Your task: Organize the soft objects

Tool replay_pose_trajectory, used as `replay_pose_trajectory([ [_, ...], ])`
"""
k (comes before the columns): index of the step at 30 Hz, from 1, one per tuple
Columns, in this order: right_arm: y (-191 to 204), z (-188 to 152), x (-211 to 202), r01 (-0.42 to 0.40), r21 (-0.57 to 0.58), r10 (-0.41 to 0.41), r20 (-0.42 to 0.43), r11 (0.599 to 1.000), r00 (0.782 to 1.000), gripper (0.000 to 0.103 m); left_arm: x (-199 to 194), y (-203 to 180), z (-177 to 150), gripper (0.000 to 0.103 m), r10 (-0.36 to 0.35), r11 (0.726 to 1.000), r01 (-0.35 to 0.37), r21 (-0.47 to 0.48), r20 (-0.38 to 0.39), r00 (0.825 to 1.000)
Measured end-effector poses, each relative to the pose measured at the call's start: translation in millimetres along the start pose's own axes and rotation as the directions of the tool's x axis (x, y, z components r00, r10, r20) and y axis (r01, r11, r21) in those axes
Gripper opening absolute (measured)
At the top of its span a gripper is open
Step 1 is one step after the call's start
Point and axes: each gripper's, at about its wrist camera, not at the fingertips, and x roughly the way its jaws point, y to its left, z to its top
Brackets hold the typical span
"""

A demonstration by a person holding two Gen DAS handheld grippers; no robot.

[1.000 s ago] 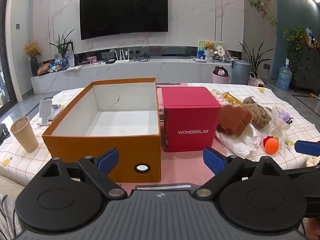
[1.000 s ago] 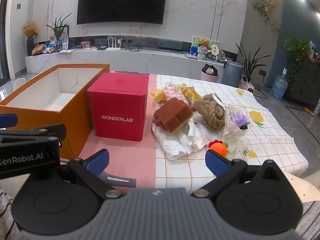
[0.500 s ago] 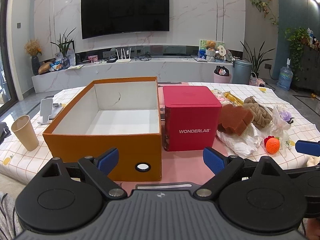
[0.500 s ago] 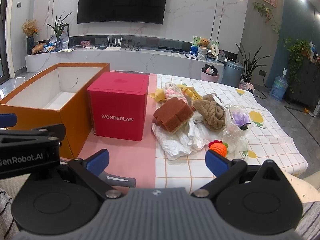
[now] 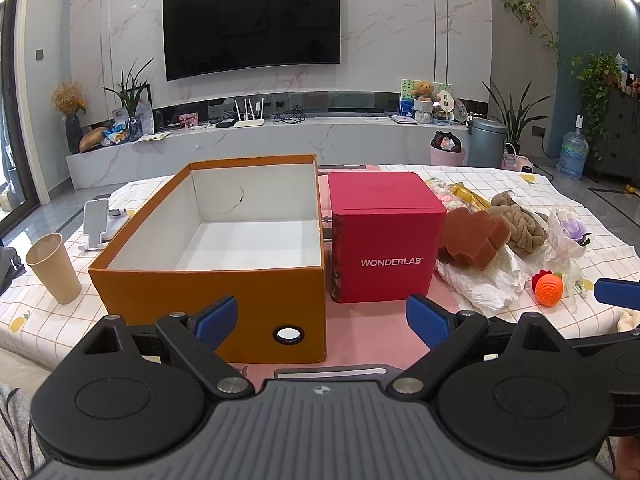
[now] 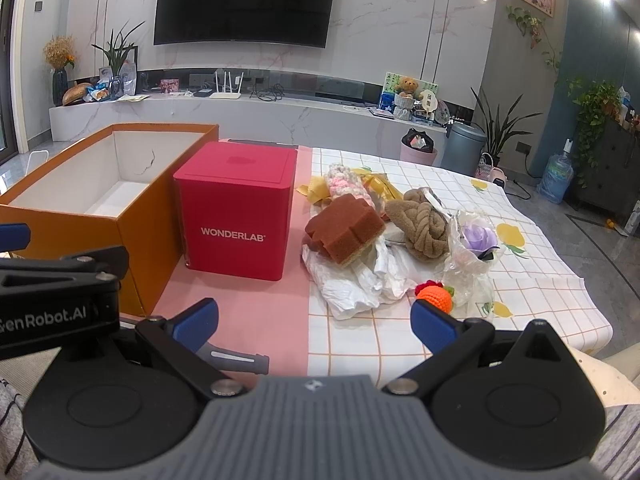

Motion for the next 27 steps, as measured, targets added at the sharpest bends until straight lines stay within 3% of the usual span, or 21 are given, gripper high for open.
replay_pose_trajectory([
  [27,0.7,-0.4,1.0,0.005,-0.004,-0.005,0.0,1.0,1.0,0.1,0.3,0.8,-1.4,0.103,0.003,1.0,-0.003,-0.007,-0.009,1.0],
])
